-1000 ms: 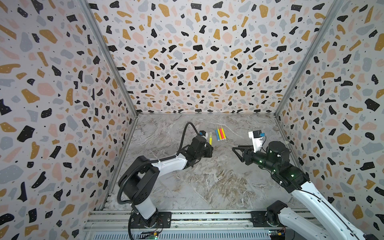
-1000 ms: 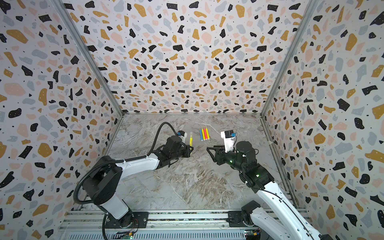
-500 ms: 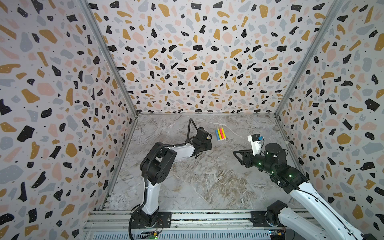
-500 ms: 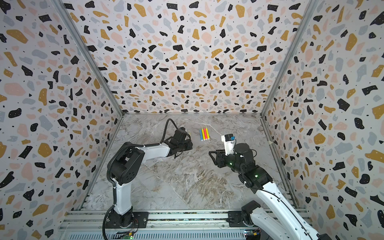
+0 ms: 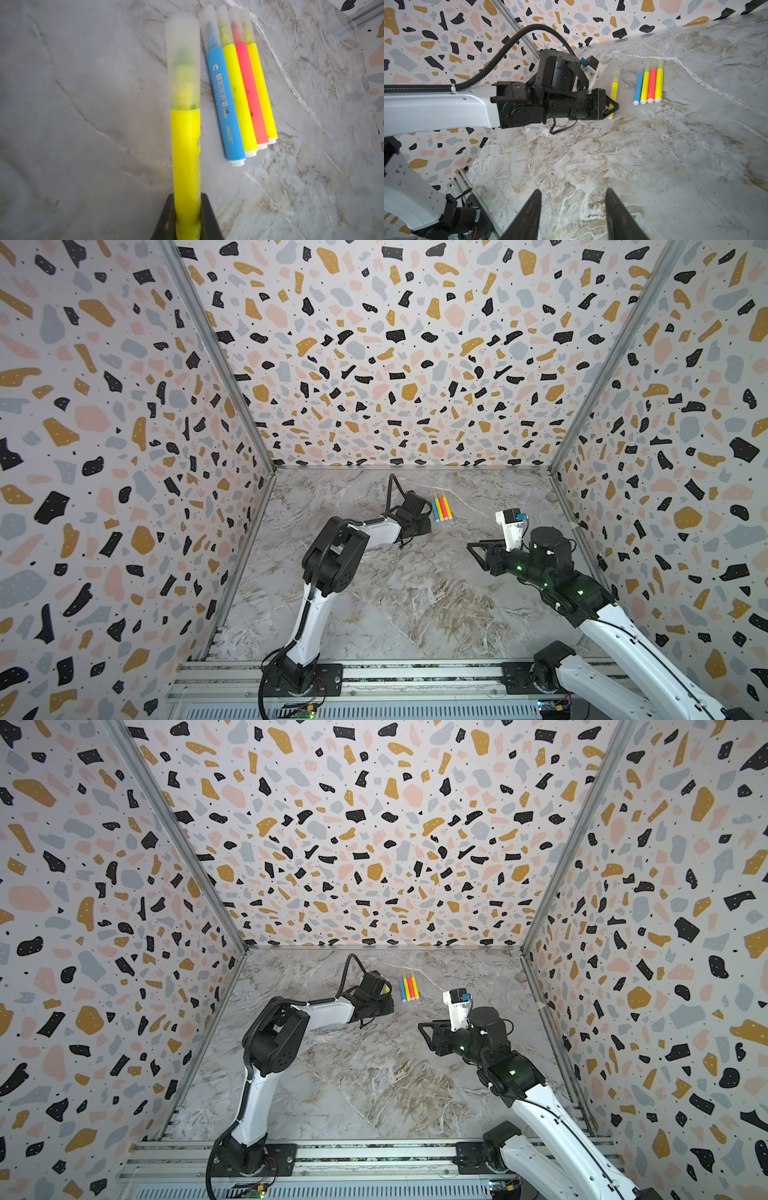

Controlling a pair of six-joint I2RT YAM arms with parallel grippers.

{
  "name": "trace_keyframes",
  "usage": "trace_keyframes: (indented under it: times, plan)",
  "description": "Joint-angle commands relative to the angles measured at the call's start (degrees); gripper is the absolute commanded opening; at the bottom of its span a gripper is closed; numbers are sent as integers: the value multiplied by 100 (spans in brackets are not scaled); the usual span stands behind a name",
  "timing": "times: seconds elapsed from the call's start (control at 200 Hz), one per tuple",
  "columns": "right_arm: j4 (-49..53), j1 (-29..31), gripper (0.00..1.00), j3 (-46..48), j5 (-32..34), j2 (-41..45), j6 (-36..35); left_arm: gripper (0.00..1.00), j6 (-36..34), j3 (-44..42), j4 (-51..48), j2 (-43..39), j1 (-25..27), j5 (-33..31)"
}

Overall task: Insert the pens into the pen caps
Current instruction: 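Carry the capped yellow highlighter with the left gripper beside the other highlighters, then lower the highlighter next to the row and open the left gripper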

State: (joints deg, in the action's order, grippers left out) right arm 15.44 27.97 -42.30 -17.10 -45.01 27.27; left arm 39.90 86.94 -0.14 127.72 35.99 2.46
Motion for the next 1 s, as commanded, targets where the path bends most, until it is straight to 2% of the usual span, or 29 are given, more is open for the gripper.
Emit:
trace_keyframes:
  times: [0.0,0.38,0.556,0.851,0.991]
  plan:
    - [-70,-28,50,16,-55,133,-28,0,31,370,-250,217,-30,9]
    - [-107,-51,50,3,-159,128,6,5,182,1144,-467,683,-35,53]
    - [-94,-55,50,-15,-181,120,13,9,331,1193,-339,731,-30,53]
    - [-50,-60,49,-73,-197,154,-2,21,499,1359,-288,818,-30,125]
    - [-37,-73,49,-52,-164,229,-1,23,546,1193,-232,657,-31,4]
